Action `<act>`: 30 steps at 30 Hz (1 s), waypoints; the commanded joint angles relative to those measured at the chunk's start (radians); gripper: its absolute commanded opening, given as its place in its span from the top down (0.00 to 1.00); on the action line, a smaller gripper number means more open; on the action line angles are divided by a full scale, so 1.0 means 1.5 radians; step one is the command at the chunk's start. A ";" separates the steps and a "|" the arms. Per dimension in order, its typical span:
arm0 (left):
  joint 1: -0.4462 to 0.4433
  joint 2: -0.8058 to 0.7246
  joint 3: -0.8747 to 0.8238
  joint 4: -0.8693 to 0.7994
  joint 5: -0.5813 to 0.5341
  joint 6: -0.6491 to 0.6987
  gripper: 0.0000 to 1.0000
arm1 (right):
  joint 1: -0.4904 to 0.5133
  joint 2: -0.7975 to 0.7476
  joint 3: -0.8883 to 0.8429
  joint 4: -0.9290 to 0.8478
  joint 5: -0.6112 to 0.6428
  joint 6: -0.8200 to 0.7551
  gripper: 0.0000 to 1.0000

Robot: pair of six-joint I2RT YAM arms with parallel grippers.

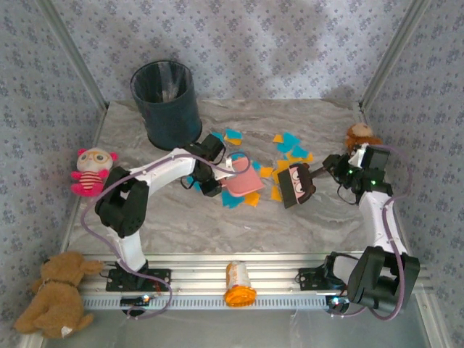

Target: Sweep away the paper scraps from the table

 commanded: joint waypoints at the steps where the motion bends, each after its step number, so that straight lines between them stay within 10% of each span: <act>1: -0.008 0.000 0.007 -0.035 0.022 0.027 1.00 | 0.005 0.003 0.016 0.007 -0.014 -0.010 1.00; 30: -0.029 0.063 -0.031 0.030 -0.068 0.038 0.90 | 0.009 0.009 0.008 0.008 -0.017 -0.015 1.00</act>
